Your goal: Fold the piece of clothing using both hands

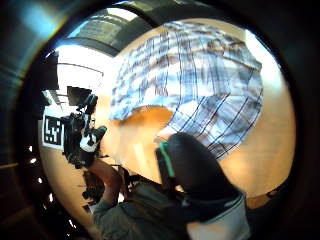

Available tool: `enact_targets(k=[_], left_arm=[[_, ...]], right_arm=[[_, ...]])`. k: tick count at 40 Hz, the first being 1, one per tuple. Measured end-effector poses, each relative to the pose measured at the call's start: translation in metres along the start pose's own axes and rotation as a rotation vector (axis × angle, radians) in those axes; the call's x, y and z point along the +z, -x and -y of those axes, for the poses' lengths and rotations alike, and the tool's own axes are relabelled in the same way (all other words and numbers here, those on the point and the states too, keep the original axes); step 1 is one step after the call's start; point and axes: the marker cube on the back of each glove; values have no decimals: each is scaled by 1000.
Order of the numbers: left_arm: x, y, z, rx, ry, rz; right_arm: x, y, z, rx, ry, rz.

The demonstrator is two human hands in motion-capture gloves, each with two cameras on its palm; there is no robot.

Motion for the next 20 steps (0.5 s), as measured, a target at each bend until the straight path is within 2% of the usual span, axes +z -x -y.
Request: enact_targets(k=[2,7,10,13,18,20], left_arm=[[13,6,-1,-46,92,15],[29,13,-7,-90,249,54],[36,16,-9,-104,296,68],[43,20,-5,-109,287,76],[48,15,-3,-31,237,11],[48,18,-1,-31,201,35]], right_arm=[[10,0,3,-6,40,-14],[49,-3,19,3,163,-83],[45,-1,12,-1,193,-104],[34,4,0,-17,215,-104],[44,2,2,-19,280,-97],[39,1,-3,3,272,-122]])
